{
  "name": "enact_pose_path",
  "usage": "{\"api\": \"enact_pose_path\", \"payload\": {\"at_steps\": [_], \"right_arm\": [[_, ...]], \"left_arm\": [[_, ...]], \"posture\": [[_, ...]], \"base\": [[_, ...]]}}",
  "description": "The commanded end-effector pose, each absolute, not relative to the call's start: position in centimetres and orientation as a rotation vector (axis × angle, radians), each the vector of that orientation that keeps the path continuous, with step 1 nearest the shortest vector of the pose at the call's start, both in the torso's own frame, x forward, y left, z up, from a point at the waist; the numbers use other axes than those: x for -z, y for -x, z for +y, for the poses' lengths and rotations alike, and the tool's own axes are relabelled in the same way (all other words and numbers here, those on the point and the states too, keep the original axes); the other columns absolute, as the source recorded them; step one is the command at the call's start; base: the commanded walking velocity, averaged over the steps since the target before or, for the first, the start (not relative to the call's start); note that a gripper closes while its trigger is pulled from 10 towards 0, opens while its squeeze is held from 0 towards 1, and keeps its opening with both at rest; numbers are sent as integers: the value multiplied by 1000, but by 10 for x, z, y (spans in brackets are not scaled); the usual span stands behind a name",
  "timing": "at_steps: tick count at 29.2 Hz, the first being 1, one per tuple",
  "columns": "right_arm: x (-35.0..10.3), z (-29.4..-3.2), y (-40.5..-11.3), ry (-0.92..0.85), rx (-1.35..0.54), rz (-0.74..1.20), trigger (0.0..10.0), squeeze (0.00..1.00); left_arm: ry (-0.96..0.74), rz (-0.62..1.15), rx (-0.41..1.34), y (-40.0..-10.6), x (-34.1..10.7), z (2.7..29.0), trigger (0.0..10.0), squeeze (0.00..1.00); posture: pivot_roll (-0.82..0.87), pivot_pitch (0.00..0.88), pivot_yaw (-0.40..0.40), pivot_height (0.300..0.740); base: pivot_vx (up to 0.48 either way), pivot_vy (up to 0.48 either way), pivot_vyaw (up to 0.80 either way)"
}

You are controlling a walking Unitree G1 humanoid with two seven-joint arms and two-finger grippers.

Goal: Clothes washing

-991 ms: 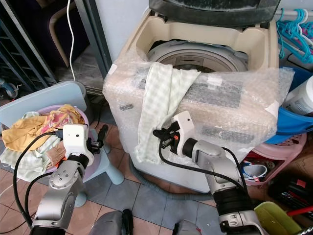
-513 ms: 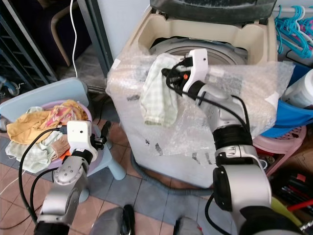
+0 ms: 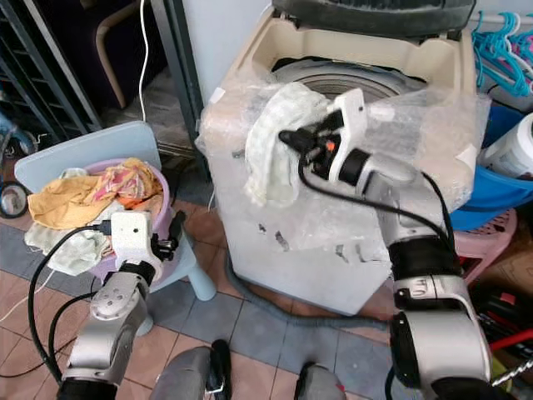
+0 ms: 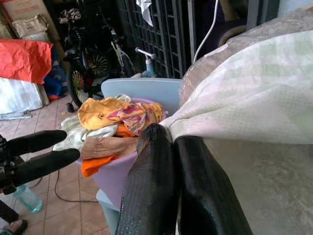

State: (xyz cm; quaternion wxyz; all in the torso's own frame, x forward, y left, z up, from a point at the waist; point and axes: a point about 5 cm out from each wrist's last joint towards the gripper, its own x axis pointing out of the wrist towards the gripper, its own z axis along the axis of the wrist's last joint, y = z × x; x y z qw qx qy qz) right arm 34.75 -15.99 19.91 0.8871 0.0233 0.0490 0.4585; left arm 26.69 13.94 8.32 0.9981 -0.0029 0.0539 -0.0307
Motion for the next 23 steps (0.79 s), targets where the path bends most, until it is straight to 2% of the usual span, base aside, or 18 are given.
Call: {"api": "enact_pose_path", "payload": {"at_steps": [1,9,12,13,14,15,16,19,20,23], "right_arm": [[-235,-152,-336,8,-1081,-40,0,0],[-244,-171,-341,12,-936,-67,0,0],[-235,-180,-350,79,-789,-18,0,0],[-230,-184,-353,109,-732,-5,7451,0],[-225,-188,-356,125,-675,3,10000,0],[-224,-190,-358,120,-643,5,10000,298],[-223,-191,-358,91,-628,-2,10000,1000],[-220,-187,-347,97,-713,-10,10000,1000],[-212,-192,-344,185,-691,16,10000,1000],[-207,-205,-347,260,-604,25,10000,1000]], "left_arm": [[4,113,77,-268,-82,138,10000,0],[1,107,106,-271,-84,133,10000,0],[0,103,103,-272,-85,134,10000,0],[0,103,100,-272,-85,134,10000,0],[-1,104,97,-271,-85,135,10000,0],[-2,106,95,-270,-84,136,10000,0],[-4,109,94,-269,-84,136,10000,0],[-5,111,93,-268,-83,137,10000,0],[-7,112,91,-268,-83,138,10000,0],[-9,114,89,-269,-83,139,10000,0]], "posture": [[-25,50,38,740],[-35,47,50,740],[-30,47,49,740],[-27,47,49,740],[-25,48,50,740],[-24,49,50,740],[-22,50,50,740],[-21,51,51,740],[-21,51,52,740],[-25,53,53,740]], "base": [[0,0,0],[0,0,0],[0,0,0],[0,0,0],[0,0,0],[0,0,0],[0,0,0],[0,0,0],[0,0,0],[0,0,0]]}}
